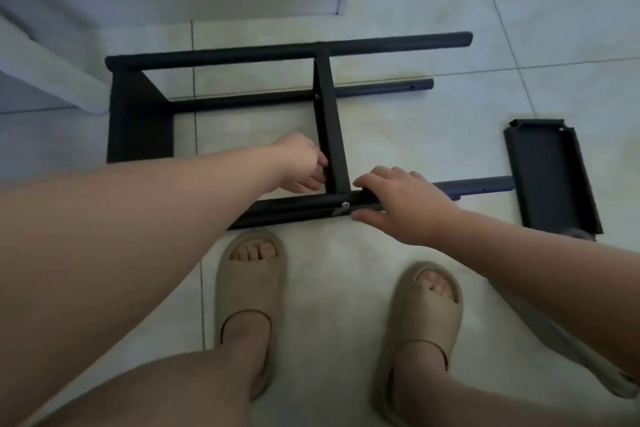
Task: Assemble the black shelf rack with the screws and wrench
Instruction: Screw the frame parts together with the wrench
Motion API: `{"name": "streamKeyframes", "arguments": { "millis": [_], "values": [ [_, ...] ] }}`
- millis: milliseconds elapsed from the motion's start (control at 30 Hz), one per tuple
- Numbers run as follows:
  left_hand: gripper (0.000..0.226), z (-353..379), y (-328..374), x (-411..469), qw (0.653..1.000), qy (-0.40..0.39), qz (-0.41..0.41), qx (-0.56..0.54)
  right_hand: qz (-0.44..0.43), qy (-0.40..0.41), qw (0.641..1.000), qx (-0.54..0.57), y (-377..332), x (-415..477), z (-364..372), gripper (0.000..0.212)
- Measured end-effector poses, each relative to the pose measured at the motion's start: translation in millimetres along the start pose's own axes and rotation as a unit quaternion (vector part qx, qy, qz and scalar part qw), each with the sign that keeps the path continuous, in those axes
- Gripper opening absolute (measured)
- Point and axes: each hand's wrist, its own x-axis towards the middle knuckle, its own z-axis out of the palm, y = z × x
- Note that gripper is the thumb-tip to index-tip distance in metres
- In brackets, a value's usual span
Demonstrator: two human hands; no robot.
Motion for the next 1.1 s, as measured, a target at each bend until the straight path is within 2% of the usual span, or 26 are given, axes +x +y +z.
{"name": "streamKeyframes", "arguments": {
  "millis": [67,100,167,267,567,667,767,800,967,1100],
  "values": [
    [0.02,9.6,-9.0,18.2,0.999,-0.044,0.011,0.027,-0.016,0.022,1.0,0.013,5.4,7.1,10.5,0.052],
    [0.026,13.4,-14.0,24.6,0.997,-0.068,0.023,0.041,-0.021,0.034,0.999,0.034,7.5,10.3,14.0,0.049],
    [0.034,15.4,-21.0,36.0,0.994,-0.085,0.047,0.058,-0.022,0.057,0.995,0.08,10.5,16.5,19.6,0.043],
    [0.033,12.9,-25.1,40.5,0.99,-0.106,0.06,0.066,-0.01,0.074,0.989,0.131,13.3,21.9,25.5,0.034],
    [0.035,18.0,-35.8,40.4,0.98,-0.181,0.052,0.063,0.022,0.056,0.99,0.129,3.9,8.3,39.5,0.034],
    [0.035,21.2,-38.0,40.2,0.976,-0.193,0.056,0.08,-0.006,0.092,0.987,0.133,3.4,0.9,49.0,0.047],
    [0.032,20.7,-40.8,41.5,0.974,-0.209,0.055,0.072,-0.054,0.122,0.988,0.073,10.1,3.9,52.6,0.092],
    [0.031,19.4,-42.0,42.2,0.973,-0.217,0.053,0.065,-0.067,0.114,0.99,0.047,11.8,6.7,52.8,0.099],
    [0.021,13.6,-46.2,47.9,0.965,-0.256,0.044,0.03,-0.123,0.069,0.99,-0.01,16.5,17.5,55.8,0.097],
    [0.015,8.9,-49.3,53.3,0.962,-0.27,0.043,0.016,-0.133,0.07,0.988,-0.025,18.3,19.3,55.9,0.096]
  ]
}}
